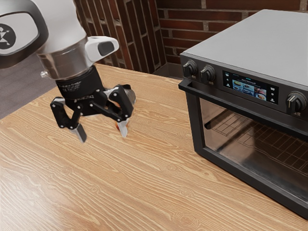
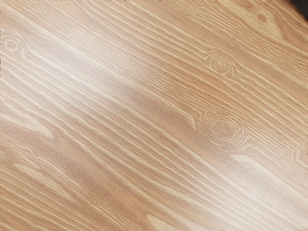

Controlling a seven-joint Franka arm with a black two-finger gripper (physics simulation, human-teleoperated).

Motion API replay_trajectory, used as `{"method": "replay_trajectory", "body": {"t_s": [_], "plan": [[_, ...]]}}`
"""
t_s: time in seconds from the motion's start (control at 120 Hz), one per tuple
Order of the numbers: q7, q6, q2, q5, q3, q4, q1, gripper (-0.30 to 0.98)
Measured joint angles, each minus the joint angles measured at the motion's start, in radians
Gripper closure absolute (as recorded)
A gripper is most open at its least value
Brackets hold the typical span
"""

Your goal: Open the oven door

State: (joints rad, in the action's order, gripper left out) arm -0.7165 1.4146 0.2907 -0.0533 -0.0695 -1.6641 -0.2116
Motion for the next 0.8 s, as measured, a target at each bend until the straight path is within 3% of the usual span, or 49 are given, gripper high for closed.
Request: {"method": "replay_trajectory", "body": {"t_s": [0.233, 0.392, 0.575, 0.8], "plan": [[-0.019, 0.059, 0.237, -0.017, -0.049, -0.167, 0.001, 0.00], [-0.227, 0.244, 0.219, -0.151, -0.062, -0.202, -0.096, 0.00], [-0.453, 0.434, 0.176, -0.177, -0.065, -0.235, -0.233, 0.00], [-0.666, 0.593, 0.155, -0.178, -0.061, -0.244, -0.292, 0.00]]}}
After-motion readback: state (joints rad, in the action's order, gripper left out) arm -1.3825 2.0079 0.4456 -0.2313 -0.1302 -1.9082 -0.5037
